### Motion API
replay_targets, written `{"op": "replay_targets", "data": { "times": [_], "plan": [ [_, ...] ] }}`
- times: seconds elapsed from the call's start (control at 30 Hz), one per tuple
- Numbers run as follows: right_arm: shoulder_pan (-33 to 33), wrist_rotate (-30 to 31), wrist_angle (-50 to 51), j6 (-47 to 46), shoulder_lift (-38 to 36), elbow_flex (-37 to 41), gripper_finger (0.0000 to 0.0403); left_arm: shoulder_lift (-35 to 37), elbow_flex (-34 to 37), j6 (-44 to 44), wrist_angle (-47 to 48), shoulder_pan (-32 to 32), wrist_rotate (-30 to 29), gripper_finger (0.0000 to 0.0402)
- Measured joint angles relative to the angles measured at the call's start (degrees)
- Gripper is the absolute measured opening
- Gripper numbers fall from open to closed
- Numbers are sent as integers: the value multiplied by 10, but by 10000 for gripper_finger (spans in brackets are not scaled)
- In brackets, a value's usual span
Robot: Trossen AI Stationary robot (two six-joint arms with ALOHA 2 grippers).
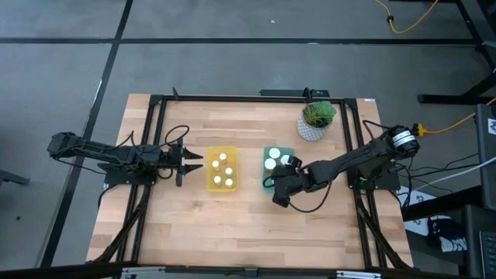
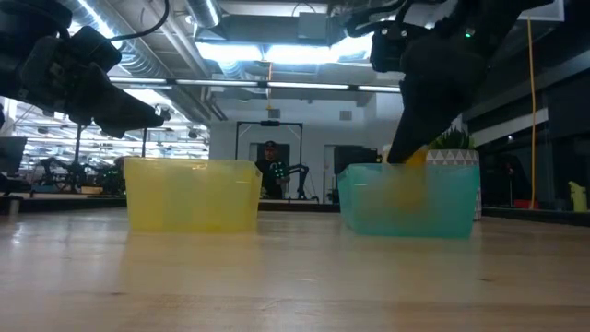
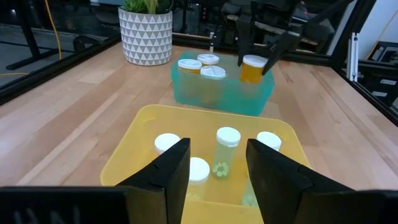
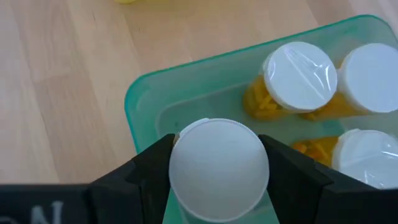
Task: Pick and place medicine bottles into bin by pill shape (circle, oval)
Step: Put the large orange pill bottle into the green bin
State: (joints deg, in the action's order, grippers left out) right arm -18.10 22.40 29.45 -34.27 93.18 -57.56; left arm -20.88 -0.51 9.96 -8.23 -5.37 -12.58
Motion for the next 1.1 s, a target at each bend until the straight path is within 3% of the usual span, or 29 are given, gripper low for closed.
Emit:
{"op": "replay_targets", "data": {
  "times": [0.37, 1.1],
  "plan": [
    [5, 11, -26, -19, 6, 16, 236, 0, 0, 0, 0, 0, 0, 150],
    [11, 4, -74, -45, 6, 39, 232, 0, 0, 0, 0, 0, 0, 150]
  ]
}}
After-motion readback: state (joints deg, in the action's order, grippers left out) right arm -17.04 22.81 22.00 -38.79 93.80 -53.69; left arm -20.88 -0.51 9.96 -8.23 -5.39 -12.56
